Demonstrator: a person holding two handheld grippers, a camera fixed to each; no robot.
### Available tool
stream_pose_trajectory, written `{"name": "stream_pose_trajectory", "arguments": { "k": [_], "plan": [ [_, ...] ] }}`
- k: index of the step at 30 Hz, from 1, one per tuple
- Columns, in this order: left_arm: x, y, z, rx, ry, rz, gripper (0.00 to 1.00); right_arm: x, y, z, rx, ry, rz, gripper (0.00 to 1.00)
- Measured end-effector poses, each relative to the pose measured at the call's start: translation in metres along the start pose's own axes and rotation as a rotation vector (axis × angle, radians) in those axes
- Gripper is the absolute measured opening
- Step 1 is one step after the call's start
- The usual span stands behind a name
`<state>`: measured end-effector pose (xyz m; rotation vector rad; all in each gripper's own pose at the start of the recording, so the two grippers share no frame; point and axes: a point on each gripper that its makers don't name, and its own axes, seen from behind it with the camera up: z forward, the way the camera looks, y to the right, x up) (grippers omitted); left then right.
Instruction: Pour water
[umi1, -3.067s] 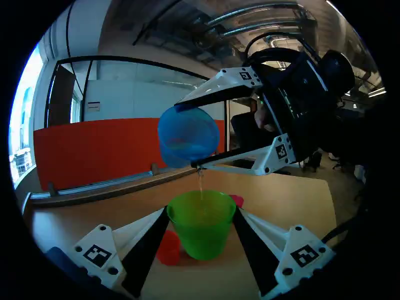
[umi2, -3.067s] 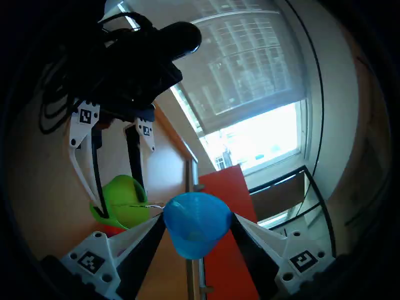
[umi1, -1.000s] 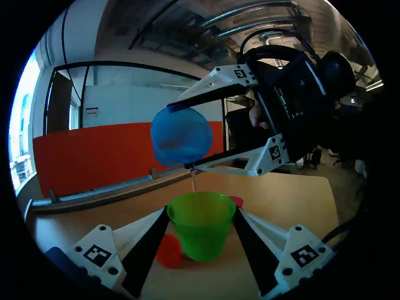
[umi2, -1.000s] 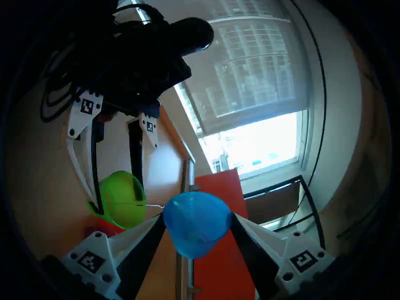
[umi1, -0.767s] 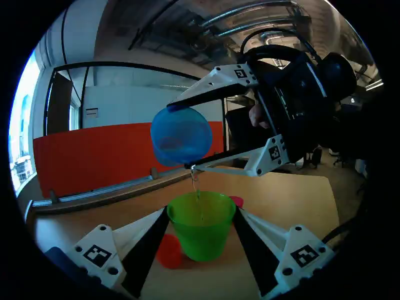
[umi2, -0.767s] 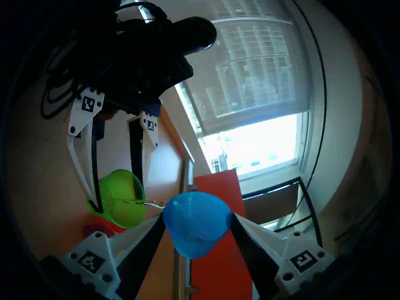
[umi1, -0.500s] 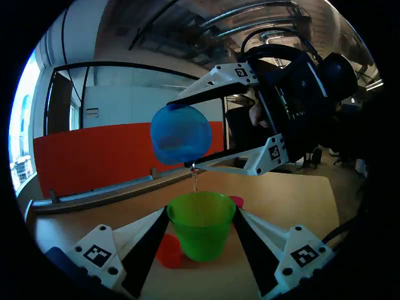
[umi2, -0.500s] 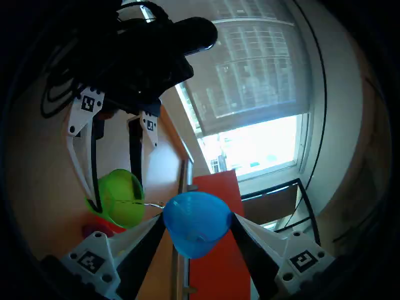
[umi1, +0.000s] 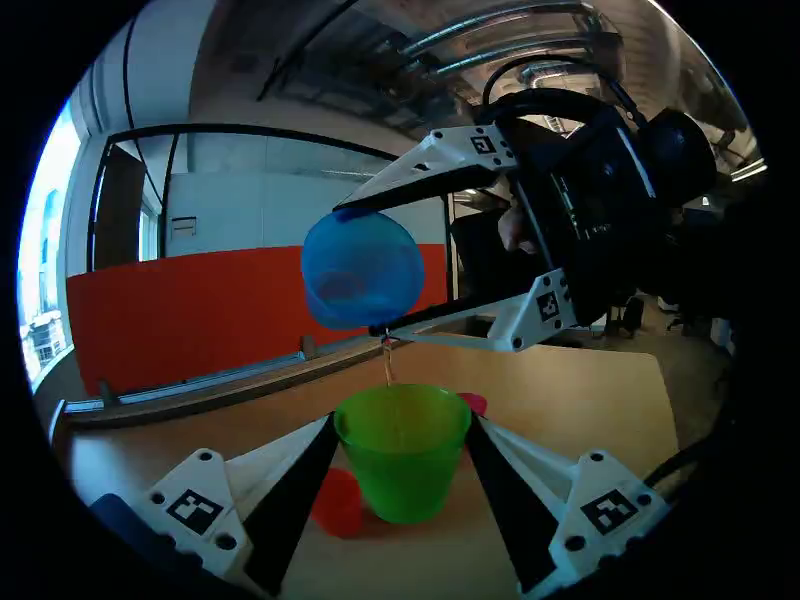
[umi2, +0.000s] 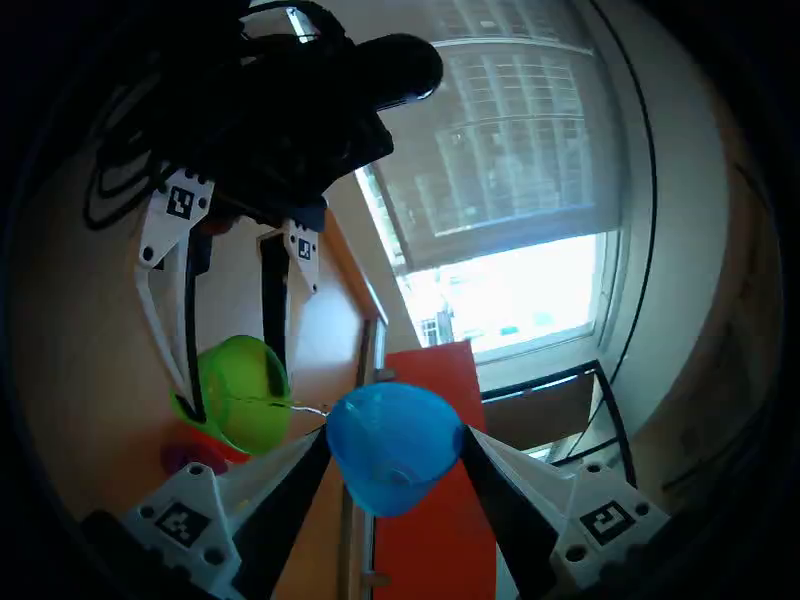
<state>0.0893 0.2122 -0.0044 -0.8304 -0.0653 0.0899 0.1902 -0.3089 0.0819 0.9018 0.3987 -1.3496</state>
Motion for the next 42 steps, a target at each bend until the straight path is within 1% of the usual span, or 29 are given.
{"name": "stream_pose_trajectory", "arguments": {
  "k": [42],
  "plan": [
    [0.0022,0.0002,0.0009,0.000,0.005,0.004,0.89,-0.0046,0.0089,-0.0016,-0.021,-0.015,-0.071,0.93]
  ]
}}
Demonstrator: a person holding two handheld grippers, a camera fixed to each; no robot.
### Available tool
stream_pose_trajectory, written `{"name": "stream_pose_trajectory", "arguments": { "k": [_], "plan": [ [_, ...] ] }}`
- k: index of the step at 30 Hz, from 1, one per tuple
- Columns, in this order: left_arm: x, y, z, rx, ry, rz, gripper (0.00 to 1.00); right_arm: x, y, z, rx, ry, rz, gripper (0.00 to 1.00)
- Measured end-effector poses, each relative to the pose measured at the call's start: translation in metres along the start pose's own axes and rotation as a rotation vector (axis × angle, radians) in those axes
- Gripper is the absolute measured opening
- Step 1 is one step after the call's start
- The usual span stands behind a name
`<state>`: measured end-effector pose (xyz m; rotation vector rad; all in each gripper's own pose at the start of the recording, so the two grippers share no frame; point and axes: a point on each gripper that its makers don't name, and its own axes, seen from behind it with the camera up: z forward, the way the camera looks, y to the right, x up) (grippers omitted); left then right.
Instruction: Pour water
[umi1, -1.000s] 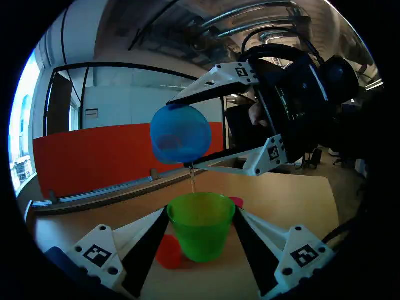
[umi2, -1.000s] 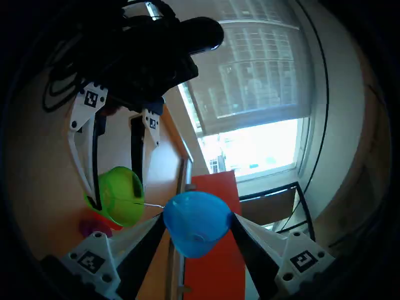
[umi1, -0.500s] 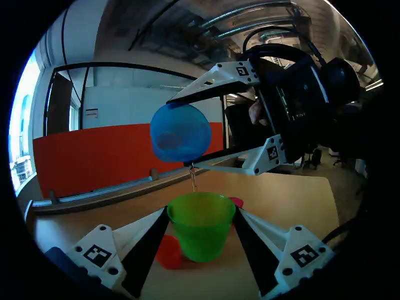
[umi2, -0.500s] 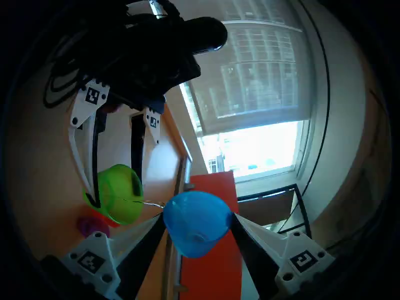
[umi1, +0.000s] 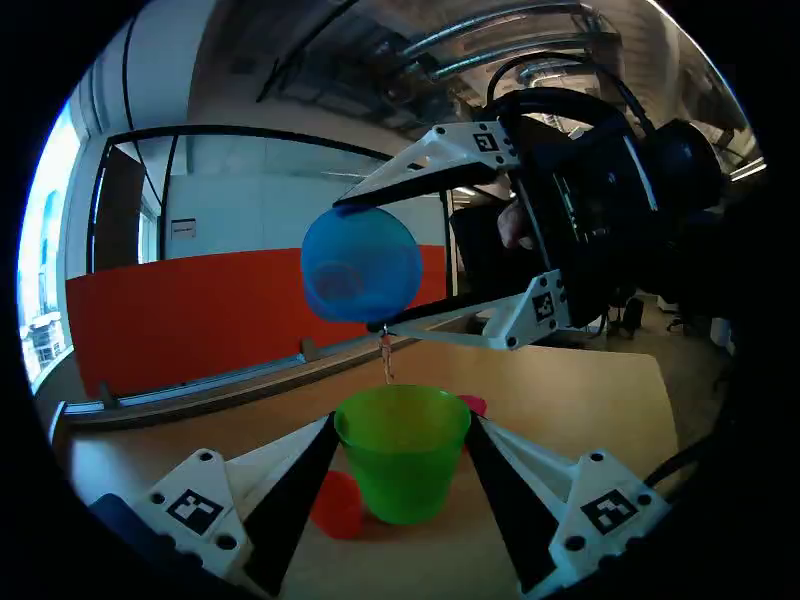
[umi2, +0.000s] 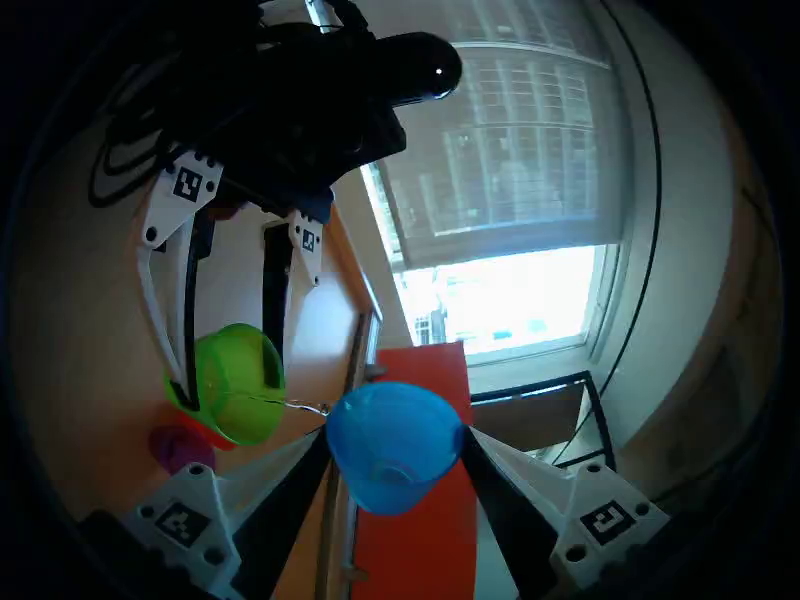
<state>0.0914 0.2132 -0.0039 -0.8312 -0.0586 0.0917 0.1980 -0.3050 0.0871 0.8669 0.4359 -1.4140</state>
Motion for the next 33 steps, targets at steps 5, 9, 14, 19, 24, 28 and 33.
{"name": "stream_pose_trajectory", "arguments": {
  "k": [5,9,14,19,24,28,33],
  "plan": [
    [-0.0004,0.0005,-0.0001,0.000,0.000,0.002,0.89,-0.0006,0.0007,-0.0005,-0.003,-0.002,-0.004,0.94],
    [-0.0002,0.0009,0.0002,0.000,0.000,0.003,0.89,-0.0015,0.0015,-0.0005,-0.007,-0.003,-0.011,0.93],
    [-0.0002,0.0010,0.0001,0.000,0.001,0.004,0.89,-0.0021,0.0031,-0.0007,-0.009,-0.004,-0.016,0.94],
    [0.0000,0.0008,0.0000,0.000,0.002,0.004,0.89,-0.0015,0.0049,-0.0009,-0.012,-0.005,-0.021,0.93],
    [0.0001,0.0007,-0.0005,0.002,0.004,0.004,0.89,0.0001,0.0053,-0.0011,-0.015,-0.006,-0.023,0.93],
    [0.0005,0.0006,-0.0008,0.001,0.005,0.004,0.89,0.0011,0.0046,-0.0011,-0.017,-0.006,-0.028,0.94],
    [0.0004,0.0008,-0.0009,0.002,0.006,0.004,0.89,0.0030,0.0055,-0.0014,-0.020,-0.006,-0.033,0.94]
  ]
}}
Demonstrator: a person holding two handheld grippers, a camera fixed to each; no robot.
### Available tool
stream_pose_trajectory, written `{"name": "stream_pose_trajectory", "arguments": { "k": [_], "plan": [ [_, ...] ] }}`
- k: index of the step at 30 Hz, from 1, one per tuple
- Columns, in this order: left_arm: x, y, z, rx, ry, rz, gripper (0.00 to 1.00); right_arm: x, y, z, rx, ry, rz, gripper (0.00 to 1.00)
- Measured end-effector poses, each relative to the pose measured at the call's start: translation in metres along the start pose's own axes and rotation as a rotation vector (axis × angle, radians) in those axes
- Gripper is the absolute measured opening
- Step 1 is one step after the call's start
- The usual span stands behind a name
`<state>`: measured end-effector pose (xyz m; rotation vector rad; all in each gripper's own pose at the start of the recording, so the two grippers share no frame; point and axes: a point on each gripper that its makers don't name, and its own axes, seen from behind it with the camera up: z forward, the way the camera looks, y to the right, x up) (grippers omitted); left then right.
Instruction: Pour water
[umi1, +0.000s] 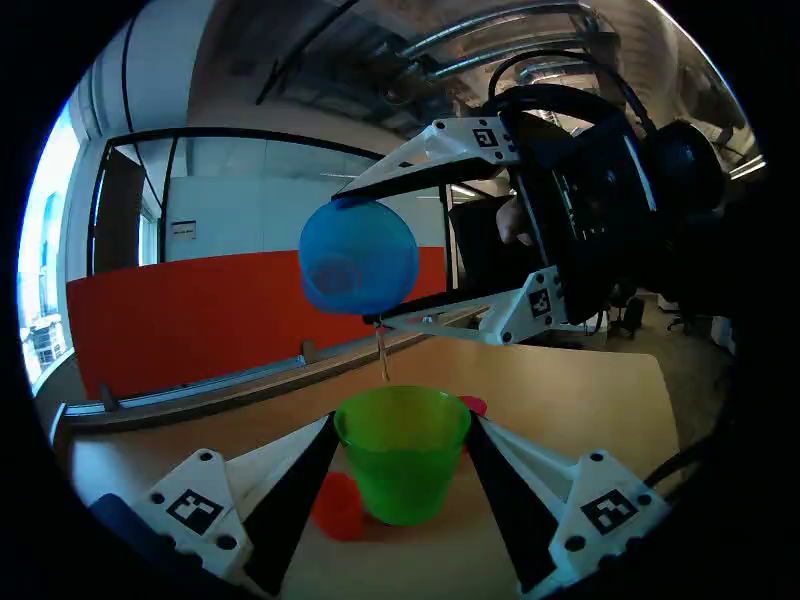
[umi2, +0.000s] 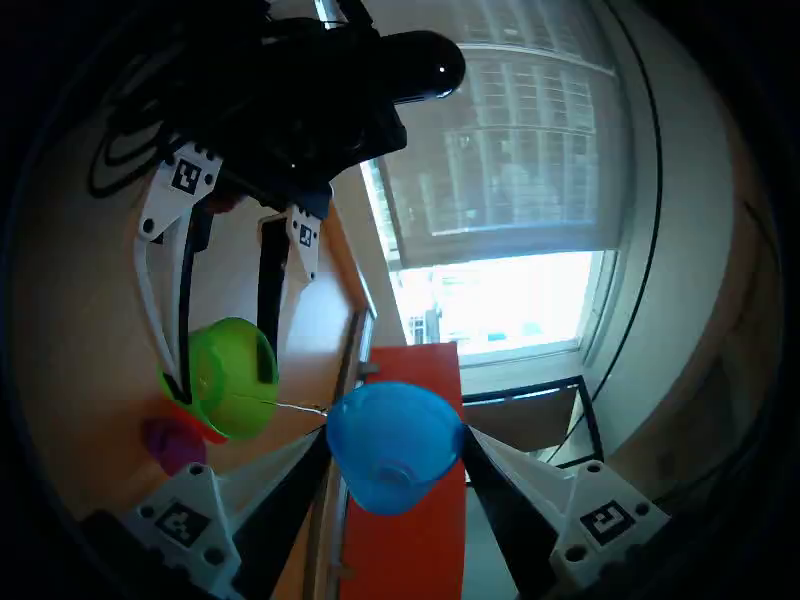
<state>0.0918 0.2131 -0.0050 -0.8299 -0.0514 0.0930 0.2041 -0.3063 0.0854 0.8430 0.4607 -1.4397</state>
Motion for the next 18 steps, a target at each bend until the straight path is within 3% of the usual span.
{"name": "stream_pose_trajectory", "arguments": {
  "k": [18],
  "plan": [
    [0.0006,-0.0009,-0.0002,0.001,0.002,0.000,0.89,0.0043,0.0014,-0.0027,-0.009,-0.001,-0.024,0.93]
  ]
}}
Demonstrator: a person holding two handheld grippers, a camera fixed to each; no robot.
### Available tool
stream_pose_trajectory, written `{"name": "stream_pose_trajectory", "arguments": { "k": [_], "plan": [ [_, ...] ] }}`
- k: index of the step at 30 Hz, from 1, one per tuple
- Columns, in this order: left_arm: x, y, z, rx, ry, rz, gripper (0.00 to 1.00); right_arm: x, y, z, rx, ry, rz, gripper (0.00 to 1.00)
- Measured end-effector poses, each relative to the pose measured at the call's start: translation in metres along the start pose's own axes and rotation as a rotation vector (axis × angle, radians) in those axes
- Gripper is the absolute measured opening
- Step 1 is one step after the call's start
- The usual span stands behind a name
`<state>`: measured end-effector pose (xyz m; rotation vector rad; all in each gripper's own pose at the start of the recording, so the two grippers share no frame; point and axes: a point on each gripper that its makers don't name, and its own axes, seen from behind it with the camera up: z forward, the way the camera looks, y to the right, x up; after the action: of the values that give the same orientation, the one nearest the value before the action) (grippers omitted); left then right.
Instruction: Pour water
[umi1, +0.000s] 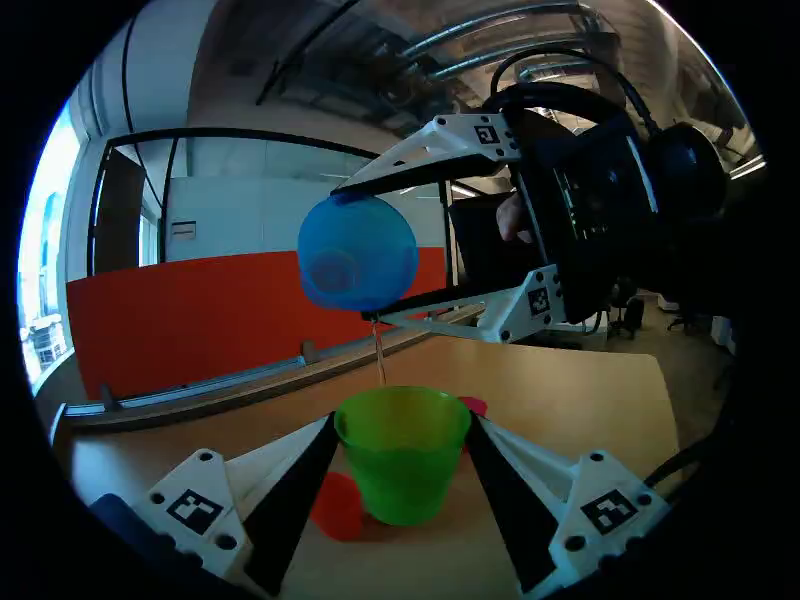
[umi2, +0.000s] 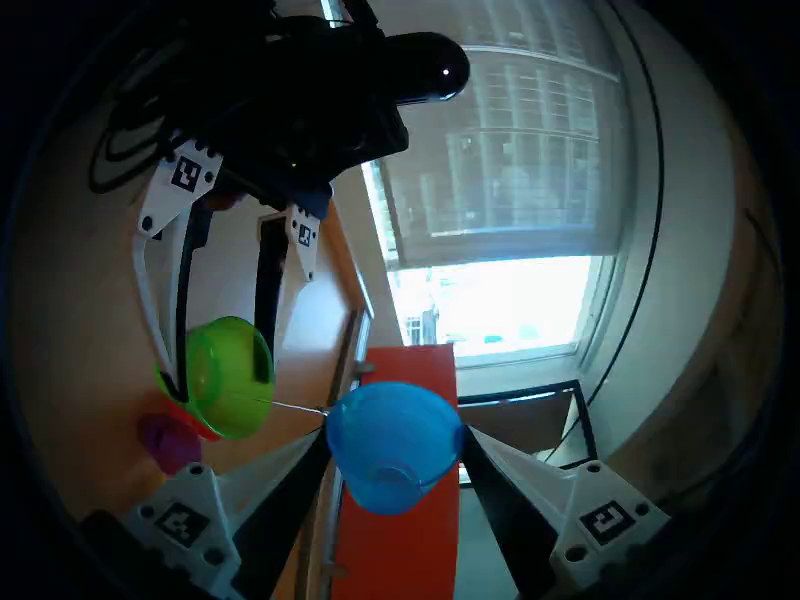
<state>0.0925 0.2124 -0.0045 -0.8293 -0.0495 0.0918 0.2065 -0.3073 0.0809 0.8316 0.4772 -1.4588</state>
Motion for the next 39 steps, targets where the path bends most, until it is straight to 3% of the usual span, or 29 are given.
{"name": "stream_pose_trajectory", "arguments": {
  "k": [39],
  "plan": [
    [0.0000,-0.0008,-0.0002,-0.001,0.002,-0.007,0.89,0.0092,-0.0052,-0.0055,-0.003,-0.005,-0.050,0.94]
  ]
}}
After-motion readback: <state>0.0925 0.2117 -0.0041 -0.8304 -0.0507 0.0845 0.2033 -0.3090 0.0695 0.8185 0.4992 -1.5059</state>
